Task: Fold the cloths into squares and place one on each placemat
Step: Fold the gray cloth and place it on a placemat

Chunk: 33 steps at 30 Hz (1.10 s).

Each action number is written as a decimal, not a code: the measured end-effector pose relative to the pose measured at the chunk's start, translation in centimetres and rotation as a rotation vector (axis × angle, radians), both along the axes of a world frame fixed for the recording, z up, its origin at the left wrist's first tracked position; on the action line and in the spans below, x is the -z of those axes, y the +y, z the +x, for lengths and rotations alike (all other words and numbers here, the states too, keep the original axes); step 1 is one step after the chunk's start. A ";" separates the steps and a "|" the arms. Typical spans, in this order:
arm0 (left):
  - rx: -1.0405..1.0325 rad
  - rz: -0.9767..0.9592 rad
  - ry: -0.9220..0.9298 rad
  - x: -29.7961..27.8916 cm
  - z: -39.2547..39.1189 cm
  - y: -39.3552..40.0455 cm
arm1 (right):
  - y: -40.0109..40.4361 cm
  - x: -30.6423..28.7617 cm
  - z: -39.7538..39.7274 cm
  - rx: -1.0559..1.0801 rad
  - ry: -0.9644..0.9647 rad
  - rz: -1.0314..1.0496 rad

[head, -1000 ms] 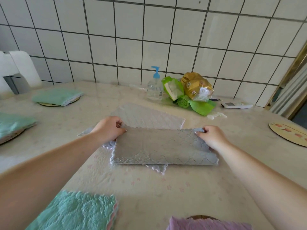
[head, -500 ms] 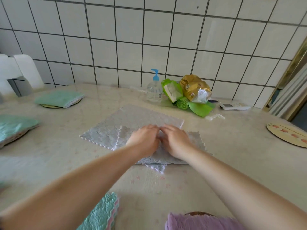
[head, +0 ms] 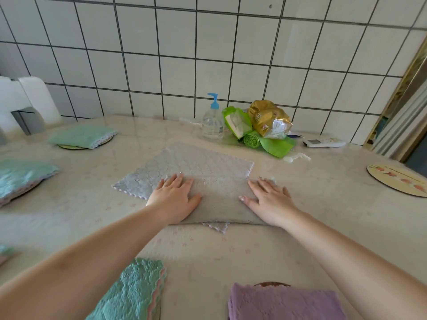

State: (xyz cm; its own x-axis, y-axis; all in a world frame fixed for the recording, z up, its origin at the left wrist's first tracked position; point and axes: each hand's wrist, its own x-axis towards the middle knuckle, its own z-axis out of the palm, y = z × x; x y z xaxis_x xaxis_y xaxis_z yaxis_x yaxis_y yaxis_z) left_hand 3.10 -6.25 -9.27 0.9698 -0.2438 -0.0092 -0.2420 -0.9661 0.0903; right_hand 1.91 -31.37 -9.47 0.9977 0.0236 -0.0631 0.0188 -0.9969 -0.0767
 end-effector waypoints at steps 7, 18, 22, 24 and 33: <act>-0.029 0.038 0.031 -0.3 -0.2 1.1 | -0.8 -0.6 -0.2 0.044 0.043 -0.020; 0.439 -0.067 -0.133 -3.4 -5.3 -5.2 | 5.5 -3.3 4.1 -0.185 -0.072 0.215; 0.455 0.049 -0.226 -2.5 -5.3 -5.8 | 6.2 -3.1 5.3 -0.165 -0.057 0.147; 0.480 0.081 -0.272 -2.0 -5.3 -5.8 | 6.2 -3.5 5.6 -0.182 -0.035 0.144; 0.498 -0.055 -0.451 -2.6 -5.6 -4.4 | 4.7 -6.7 4.6 -0.227 -0.044 0.266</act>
